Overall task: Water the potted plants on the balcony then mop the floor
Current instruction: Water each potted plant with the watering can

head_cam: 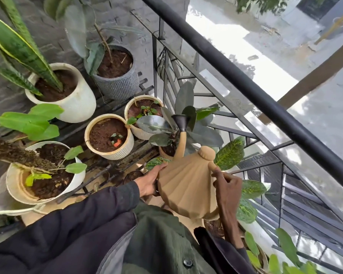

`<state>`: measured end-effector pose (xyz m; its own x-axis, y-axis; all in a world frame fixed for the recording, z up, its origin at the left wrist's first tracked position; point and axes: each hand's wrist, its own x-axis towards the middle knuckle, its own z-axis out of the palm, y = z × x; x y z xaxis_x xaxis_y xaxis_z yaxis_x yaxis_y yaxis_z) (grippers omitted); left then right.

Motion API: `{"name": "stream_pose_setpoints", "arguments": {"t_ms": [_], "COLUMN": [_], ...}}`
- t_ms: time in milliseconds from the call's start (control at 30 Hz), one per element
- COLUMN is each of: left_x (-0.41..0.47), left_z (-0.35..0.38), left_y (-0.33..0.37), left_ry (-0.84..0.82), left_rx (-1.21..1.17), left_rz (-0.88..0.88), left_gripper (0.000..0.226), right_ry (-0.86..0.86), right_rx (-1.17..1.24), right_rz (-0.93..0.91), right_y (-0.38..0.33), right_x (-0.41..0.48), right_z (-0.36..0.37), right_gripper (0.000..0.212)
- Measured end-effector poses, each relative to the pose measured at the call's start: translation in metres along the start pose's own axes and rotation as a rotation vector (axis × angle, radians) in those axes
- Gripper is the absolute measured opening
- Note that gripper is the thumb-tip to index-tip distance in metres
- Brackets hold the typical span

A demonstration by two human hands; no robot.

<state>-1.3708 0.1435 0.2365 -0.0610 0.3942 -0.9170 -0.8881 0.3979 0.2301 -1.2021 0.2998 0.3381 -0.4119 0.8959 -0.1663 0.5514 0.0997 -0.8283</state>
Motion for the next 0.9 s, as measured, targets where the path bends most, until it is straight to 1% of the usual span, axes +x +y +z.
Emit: {"name": "stream_pose_setpoints", "arguments": {"t_ms": [33, 133, 233, 333, 467, 533, 667, 800, 900], "left_x": [-0.002, -0.009, -0.012, -0.017, -0.019, -0.021, -0.028, -0.029, -0.023], "left_z": [0.0, 0.003, 0.005, 0.006, 0.002, -0.001, -0.007, -0.02, -0.032], "left_y": [-0.001, -0.002, -0.001, 0.003, 0.012, 0.018, 0.041, 0.067, 0.081], "left_ry": [-0.008, -0.02, -0.009, 0.033, 0.07, 0.077, 0.056, 0.03, 0.014], "left_rx": [0.002, 0.01, 0.007, 0.028, 0.051, 0.055, 0.068, 0.035, -0.006], "left_rz": [0.019, 0.072, 0.133, 0.168, 0.233, 0.25, 0.273, 0.299, 0.309], "left_gripper": [0.062, 0.059, 0.06, 0.06, 0.056, 0.054, 0.042, 0.044, 0.046], "right_ry": [0.018, 0.057, 0.087, 0.119, 0.137, 0.146, 0.156, 0.123, 0.084], "right_rx": [0.01, 0.039, 0.082, 0.1, 0.145, 0.179, 0.227, 0.194, 0.13], "right_rz": [-0.005, -0.019, -0.027, -0.061, -0.084, -0.083, -0.049, -0.03, -0.084], "right_y": [0.003, 0.011, 0.011, 0.013, 0.012, 0.007, -0.009, -0.031, -0.049], "right_x": [-0.002, -0.005, -0.01, -0.013, -0.015, -0.015, -0.011, 0.004, 0.02], "right_z": [-0.001, -0.003, -0.007, -0.007, -0.004, -0.001, 0.01, 0.028, 0.043], "right_gripper": [0.06, 0.038, 0.031, 0.032, 0.041, 0.04, 0.031, 0.028, 0.033]}}
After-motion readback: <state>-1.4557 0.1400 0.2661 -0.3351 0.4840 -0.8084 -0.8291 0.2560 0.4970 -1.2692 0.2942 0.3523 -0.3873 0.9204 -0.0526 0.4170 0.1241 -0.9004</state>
